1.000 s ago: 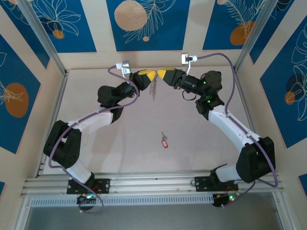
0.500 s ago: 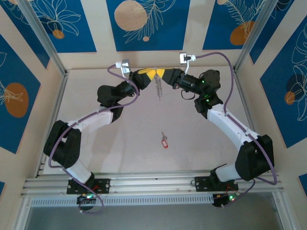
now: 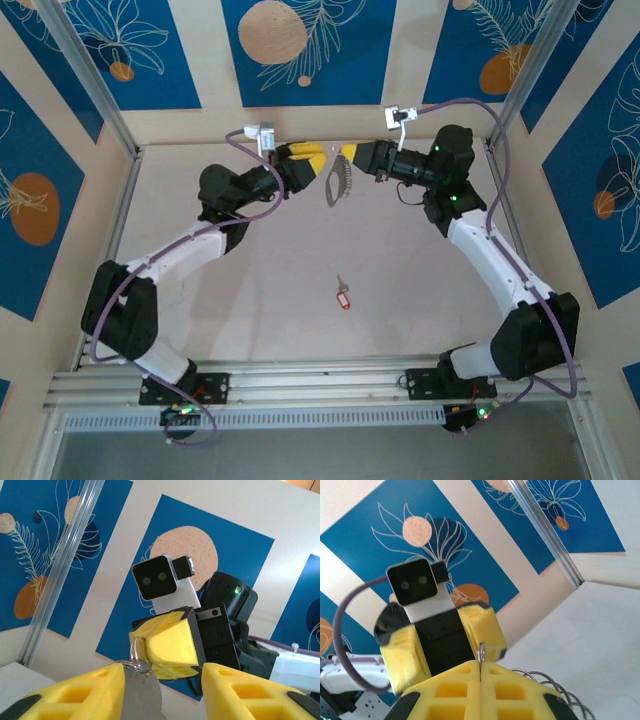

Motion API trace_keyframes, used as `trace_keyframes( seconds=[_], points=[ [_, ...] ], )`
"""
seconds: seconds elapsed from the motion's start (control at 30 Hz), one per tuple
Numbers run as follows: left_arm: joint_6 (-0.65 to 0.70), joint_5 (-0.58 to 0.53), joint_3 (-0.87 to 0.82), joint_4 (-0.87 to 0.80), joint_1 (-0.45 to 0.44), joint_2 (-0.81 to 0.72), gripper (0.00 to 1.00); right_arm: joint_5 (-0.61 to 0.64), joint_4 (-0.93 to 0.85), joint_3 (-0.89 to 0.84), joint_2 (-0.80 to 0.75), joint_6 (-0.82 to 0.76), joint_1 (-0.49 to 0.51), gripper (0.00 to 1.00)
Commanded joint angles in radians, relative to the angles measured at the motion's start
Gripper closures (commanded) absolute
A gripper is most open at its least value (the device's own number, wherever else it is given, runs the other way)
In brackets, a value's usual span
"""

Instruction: Put the keys on the keyring

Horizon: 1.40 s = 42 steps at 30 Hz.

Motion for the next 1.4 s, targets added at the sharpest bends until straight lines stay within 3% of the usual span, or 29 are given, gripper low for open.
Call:
trace_keyframes(
  seconds=[0.0, 0.3, 0.53, 0.9, 1.37],
  points=[
    [0.106, 0.081, 0.065, -0.170, 0.024, -0.046, 0.53, -0.088, -0.235, 0.073, -0.035, -0.190, -0.008, 1.00],
    [0.320, 0.240, 0.197, -0.571, 0.045, -0.036, 0.46, -0.173, -0.636, 0.211, -0.017, -0.531, 0.000, 1.00],
    [0.390, 0.344, 0.256, -0.718, 0.050, -0.012, 0.46, -0.193, -0.812, 0.282, 0.007, -0.671, 0.019, 1.00],
    [0.320, 0.459, 0.267, -0.670, 0.050, 0.014, 0.48, -0.169, -0.854, 0.305, 0.036, -0.701, 0.057, 1.00],
    [0.209, 0.519, 0.236, -0.542, 0.038, 0.035, 0.55, -0.145, -0.832, 0.298, 0.040, -0.685, 0.073, 1.00]
  ],
)
